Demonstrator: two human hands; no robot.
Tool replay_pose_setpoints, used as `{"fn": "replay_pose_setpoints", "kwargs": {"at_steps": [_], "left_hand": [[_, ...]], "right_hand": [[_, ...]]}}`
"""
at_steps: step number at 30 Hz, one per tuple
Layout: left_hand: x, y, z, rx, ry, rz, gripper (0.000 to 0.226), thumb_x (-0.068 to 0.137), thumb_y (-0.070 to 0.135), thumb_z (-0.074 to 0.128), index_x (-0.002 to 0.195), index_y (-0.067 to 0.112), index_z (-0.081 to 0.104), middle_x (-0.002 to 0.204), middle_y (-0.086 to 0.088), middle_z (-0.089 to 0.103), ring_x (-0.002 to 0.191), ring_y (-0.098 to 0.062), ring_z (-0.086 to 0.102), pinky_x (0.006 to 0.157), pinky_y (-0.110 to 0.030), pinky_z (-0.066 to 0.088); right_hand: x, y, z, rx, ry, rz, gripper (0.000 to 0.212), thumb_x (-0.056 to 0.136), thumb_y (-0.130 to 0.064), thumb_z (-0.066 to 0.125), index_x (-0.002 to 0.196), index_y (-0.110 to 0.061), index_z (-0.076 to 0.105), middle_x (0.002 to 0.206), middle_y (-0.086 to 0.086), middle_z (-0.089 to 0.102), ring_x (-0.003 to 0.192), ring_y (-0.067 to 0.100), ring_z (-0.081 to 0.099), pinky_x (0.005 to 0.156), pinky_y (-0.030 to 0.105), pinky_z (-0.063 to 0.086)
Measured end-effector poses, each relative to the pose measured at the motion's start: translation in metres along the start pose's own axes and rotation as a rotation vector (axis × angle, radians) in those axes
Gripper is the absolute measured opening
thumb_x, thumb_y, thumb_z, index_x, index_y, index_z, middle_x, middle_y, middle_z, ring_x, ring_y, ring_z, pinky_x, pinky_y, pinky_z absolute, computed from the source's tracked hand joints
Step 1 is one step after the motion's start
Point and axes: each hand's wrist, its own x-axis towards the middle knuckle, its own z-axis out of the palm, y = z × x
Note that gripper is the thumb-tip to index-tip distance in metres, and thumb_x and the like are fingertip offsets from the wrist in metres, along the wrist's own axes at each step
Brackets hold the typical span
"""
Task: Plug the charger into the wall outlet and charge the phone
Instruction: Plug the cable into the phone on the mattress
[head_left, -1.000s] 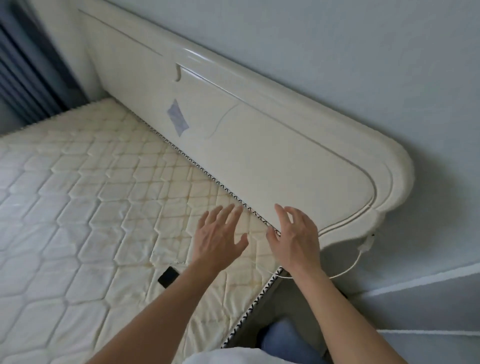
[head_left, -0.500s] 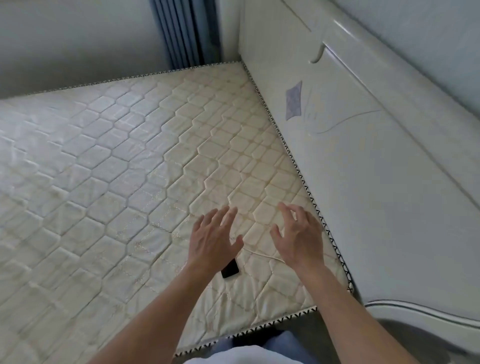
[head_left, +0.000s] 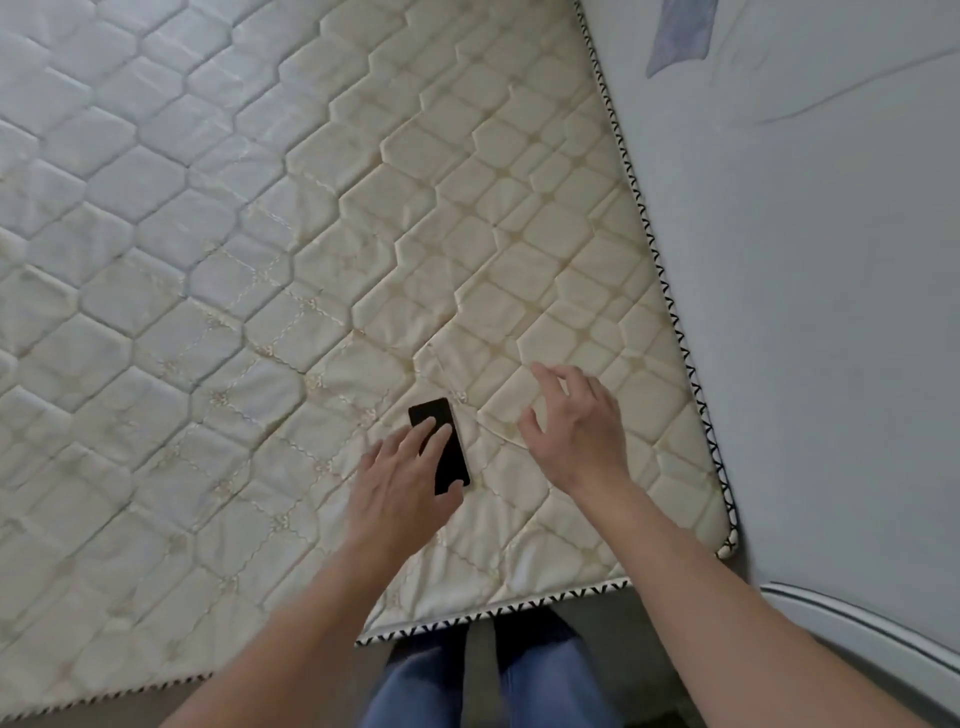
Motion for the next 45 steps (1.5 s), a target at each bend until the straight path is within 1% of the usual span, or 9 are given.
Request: {"fn": "replay_pose_setpoints", "kwargs": {"at_steps": [9,13,19,26,32,35,38,42,45], "left_hand": [[0.07,-0.064,0.134,-0.013,-0.092,0.152,0.072,0.081,0.049,0.065,0.144,0.022,0.044,0.153,-0.004,0.042,0.139,-0.027,0.04,0.11,-0.043,0.036],[0.093,-0.096,0.182,-0.022,-0.119,0.199,0.081,0.081,0.054,0.062,0.151,0.024,0.032,0.162,-0.003,0.024,0.148,-0.024,0.021,0.119,-0.043,0.025],[0.108,-0.111,0.21,-0.017,-0.107,0.309,0.102,0.073,0.072,0.056,0.154,0.02,0.021,0.165,-0.005,0.01,0.152,-0.025,0.004,0.122,-0.044,0.015],[0.109,-0.112,0.215,-0.007,-0.134,0.326,0.107,0.07,0.071,0.059,0.154,0.019,0.017,0.165,-0.011,0.002,0.151,-0.03,-0.004,0.122,-0.049,0.016],[0.11,-0.108,0.215,0.064,-0.173,0.337,0.11,0.072,0.072,0.053,0.155,0.015,0.01,0.164,-0.016,-0.004,0.15,-0.034,-0.008,0.121,-0.054,0.015],[0.122,-0.107,0.212,0.084,-0.187,0.348,0.114,0.069,0.068,0.06,0.155,0.015,0.009,0.164,-0.016,-0.007,0.15,-0.035,-0.009,0.12,-0.054,0.015],[0.144,-0.103,0.204,0.094,-0.171,0.349,0.116,0.068,0.069,0.061,0.156,0.017,0.007,0.164,-0.014,-0.007,0.15,-0.033,-0.009,0.121,-0.052,0.013],[0.183,-0.098,0.189,0.167,-0.131,0.415,0.112,0.071,0.075,0.05,0.156,0.017,0.007,0.164,-0.015,-0.007,0.15,-0.034,-0.01,0.121,-0.052,0.014],[0.213,-0.089,0.175,0.244,-0.13,0.459,0.113,0.069,0.077,0.05,0.156,0.018,0.008,0.164,-0.017,-0.004,0.15,-0.036,-0.007,0.122,-0.051,0.012]], "right_hand": [[0.084,-0.007,0.159,0.004,-0.114,-0.073,0.043,0.088,-0.029,0.054,0.13,-0.018,0.057,0.116,0.009,0.063,0.107,0.03,0.058,0.089,0.043,0.046],[0.128,-0.022,0.217,0.077,-0.125,-0.079,0.04,0.092,-0.029,0.051,0.13,-0.017,0.057,0.116,0.009,0.063,0.11,0.031,0.056,0.09,0.042,0.045],[0.172,-0.043,0.267,0.1,-0.132,-0.026,0.036,0.094,-0.034,0.048,0.125,-0.018,0.057,0.117,0.009,0.062,0.109,0.032,0.058,0.086,0.043,0.05],[0.175,-0.048,0.279,0.106,-0.113,0.038,0.021,0.092,-0.034,0.055,0.099,-0.016,0.062,0.103,0.005,0.066,0.097,0.03,0.062,0.08,0.04,0.049],[0.18,-0.048,0.28,0.036,-0.178,0.063,0.025,0.101,-0.031,0.043,0.108,-0.012,0.058,0.113,0.012,0.065,0.105,0.033,0.059,0.086,0.042,0.043],[0.177,-0.038,0.269,0.097,-0.181,0.07,0.017,0.101,-0.028,0.04,0.104,-0.014,0.051,0.098,0.01,0.067,0.095,0.034,0.06,0.075,0.04,0.04],[0.171,-0.013,0.252,0.164,-0.163,0.081,0.016,0.098,-0.031,0.05,0.097,-0.016,0.055,0.09,0.008,0.07,0.087,0.033,0.062,0.069,0.037,0.044],[0.157,0.03,0.226,0.253,-0.108,0.086,0.016,0.092,-0.03,0.064,0.091,-0.015,0.067,0.084,0.005,0.075,0.081,0.028,0.068,0.073,0.038,0.055],[0.147,0.06,0.214,0.363,-0.087,0.181,0.016,0.089,-0.028,0.069,0.092,-0.013,0.072,0.08,0.004,0.075,0.073,0.023,0.068,0.072,0.034,0.055]]}}
